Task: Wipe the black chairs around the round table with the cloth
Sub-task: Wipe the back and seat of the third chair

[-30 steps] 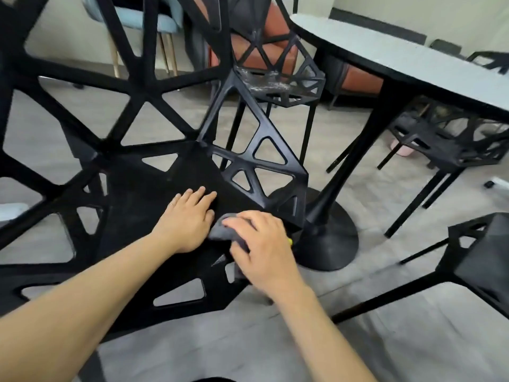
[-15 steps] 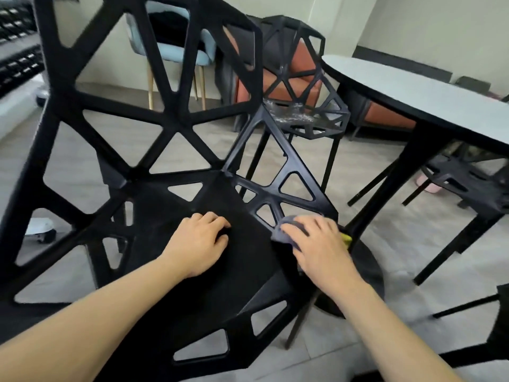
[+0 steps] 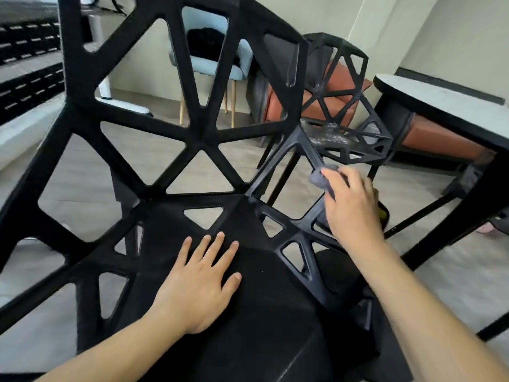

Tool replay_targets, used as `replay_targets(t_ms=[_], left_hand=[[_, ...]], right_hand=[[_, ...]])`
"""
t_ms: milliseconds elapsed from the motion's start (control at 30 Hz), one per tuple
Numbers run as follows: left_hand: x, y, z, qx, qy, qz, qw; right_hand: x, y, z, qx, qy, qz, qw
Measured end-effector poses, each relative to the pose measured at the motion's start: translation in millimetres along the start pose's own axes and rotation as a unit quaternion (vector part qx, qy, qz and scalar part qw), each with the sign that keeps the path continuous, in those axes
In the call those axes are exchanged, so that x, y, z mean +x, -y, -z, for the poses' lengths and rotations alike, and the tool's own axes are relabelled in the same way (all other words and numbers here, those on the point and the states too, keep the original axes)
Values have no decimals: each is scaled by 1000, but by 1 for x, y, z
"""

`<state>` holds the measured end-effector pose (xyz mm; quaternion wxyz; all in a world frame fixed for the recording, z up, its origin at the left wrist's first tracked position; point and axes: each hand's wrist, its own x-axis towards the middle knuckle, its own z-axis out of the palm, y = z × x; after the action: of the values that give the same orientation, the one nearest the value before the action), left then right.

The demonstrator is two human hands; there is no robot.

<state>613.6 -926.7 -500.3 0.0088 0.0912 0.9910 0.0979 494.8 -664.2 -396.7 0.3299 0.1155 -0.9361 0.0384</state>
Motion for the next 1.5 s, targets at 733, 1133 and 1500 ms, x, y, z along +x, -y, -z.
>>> replay_targets(t_ms=[733,1133,1500], left_hand=[[7,-3,10,-26,17,24,999],[-91,31,65,-41,59,-26,997],[-168,125,102,-206,-294,194,913]], right_hand=[[-105,-34,31,-72,28,-131,988],[-132,119,27,92,229,-79,966],[-160,269,78,342,334,144,867]])
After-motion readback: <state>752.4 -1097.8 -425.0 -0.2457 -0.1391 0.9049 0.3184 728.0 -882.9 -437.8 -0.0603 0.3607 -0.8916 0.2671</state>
